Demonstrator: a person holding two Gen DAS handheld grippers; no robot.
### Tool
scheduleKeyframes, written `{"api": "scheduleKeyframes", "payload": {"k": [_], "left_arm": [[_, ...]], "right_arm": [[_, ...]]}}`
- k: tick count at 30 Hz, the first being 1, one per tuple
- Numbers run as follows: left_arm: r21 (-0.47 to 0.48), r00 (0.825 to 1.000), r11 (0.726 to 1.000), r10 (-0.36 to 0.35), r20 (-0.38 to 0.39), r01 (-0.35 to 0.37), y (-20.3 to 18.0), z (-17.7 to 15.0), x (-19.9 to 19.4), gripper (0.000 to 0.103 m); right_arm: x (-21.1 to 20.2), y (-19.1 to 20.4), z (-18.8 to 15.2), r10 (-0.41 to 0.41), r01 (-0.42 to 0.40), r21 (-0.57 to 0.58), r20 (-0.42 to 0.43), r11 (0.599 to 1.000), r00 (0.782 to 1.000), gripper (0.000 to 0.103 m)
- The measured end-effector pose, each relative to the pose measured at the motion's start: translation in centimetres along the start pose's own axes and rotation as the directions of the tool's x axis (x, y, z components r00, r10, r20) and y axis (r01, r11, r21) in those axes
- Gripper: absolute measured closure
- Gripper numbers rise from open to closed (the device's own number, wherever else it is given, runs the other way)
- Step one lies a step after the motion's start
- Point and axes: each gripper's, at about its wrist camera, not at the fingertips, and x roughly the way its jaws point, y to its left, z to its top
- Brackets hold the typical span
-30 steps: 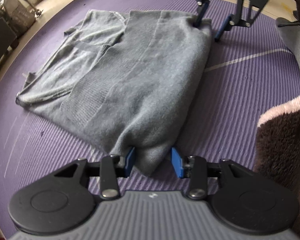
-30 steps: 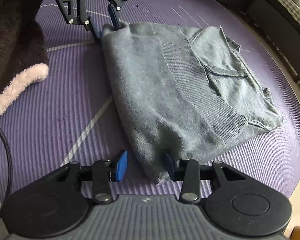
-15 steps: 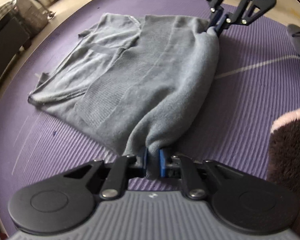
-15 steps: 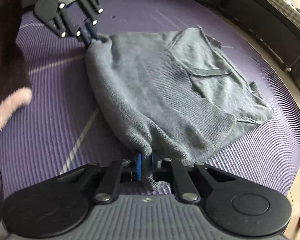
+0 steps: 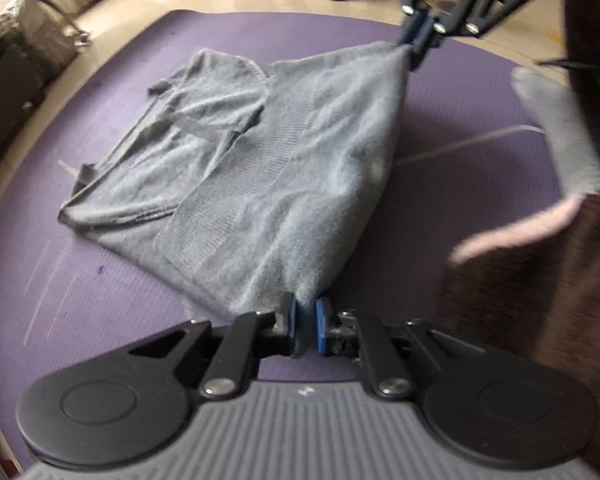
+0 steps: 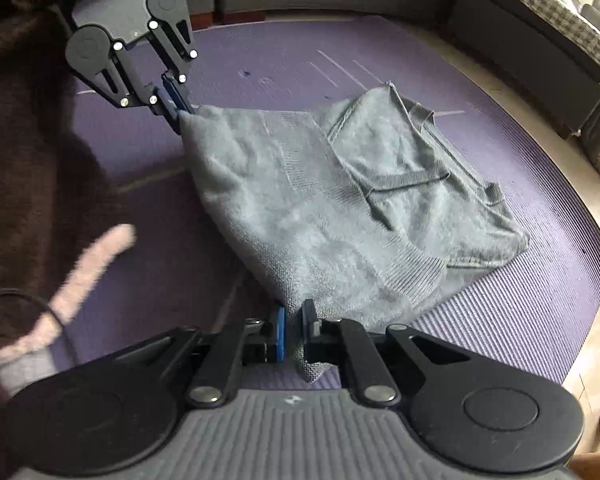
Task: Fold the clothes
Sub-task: 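Lift the shirt with both tools and fold it in half over itself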
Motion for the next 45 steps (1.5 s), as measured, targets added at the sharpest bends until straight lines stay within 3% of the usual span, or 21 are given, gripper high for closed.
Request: {"api": "scheduleKeyframes", "payload": {"k": [5, 8, 13, 24, 32, 35, 37, 39, 40, 43, 45], "left_arm": [[-0.055, 0.996, 0.998, 0.037, 0.076, -0.033, 0.9, 0.1, -2.8, 0.094], [-0.192, 0.983, 0.978, 0.109, 0.147, -0.08, 4.3, 0.7, -4.3, 0.094], [-0.304, 0.964, 0.94, 0.209, 0.166, -0.152, 8.7, 2.7, -3.8, 0.093], [-0.409, 0.95, 0.879, 0.301, 0.077, -0.245, 19.9, 7.4, 3.9, 0.093], [-0.5, 0.967, 0.838, 0.254, 0.006, -0.217, 25.6, 7.9, 9.5, 0.091], [-0.519, 0.967, 0.827, 0.253, -0.002, -0.217, 26.4, 7.7, 10.5, 0.084], [-0.517, 0.956, 0.814, 0.293, -0.025, -0.264, 26.6, 7.6, 11.5, 0.066], [-0.516, 0.947, 0.807, 0.319, -0.03, -0.288, 26.6, 7.3, 11.5, 0.055], [-0.519, 0.942, 0.799, 0.335, -0.032, -0.302, 26.6, 7.1, 11.6, 0.054], [-0.586, 0.934, 0.754, 0.356, -0.015, -0.296, 26.7, 6.1, 10.6, 0.052], [-0.658, 0.926, 0.698, 0.379, 0.004, -0.283, 27.1, 5.0, 9.1, 0.052]], "right_arm": [[-2.4, -0.4, 0.7, 0.009, -0.01, 0.042, 0.028, 0.999, 1.0, 0.096], [-3.6, -2.6, 1.5, -0.008, -0.001, 0.122, 0.078, 0.993, 0.997, 0.096], [-3.6, -7.8, 3.3, -0.073, 0.036, 0.257, 0.136, 0.966, 0.988, 0.096], [2.8, -18.5, 6.6, -0.183, 0.125, 0.398, 0.112, 0.909, 0.977, 0.096], [8.9, -24.2, 7.0, -0.184, 0.14, 0.475, 0.047, 0.869, 0.982, 0.096], [11.0, -25.2, 6.8, -0.191, 0.152, 0.495, 0.029, 0.855, 0.981, 0.095], [12.2, -25.4, 6.6, -0.21, 0.172, 0.504, 0.02, 0.846, 0.977, 0.09], [12.8, -25.3, 6.4, -0.256, 0.214, 0.517, 0.011, 0.829, 0.966, 0.074], [13.1, -25.4, 6.2, -0.296, 0.249, 0.53, 0.002, 0.811, 0.955, 0.071], [12.3, -25.6, 5.4, -0.353, 0.273, 0.586, 0.023, 0.763, 0.935, 0.07], [11.3, -25.8, 4.8, -0.387, 0.282, 0.618, 0.04, 0.734, 0.921, 0.07]]}}
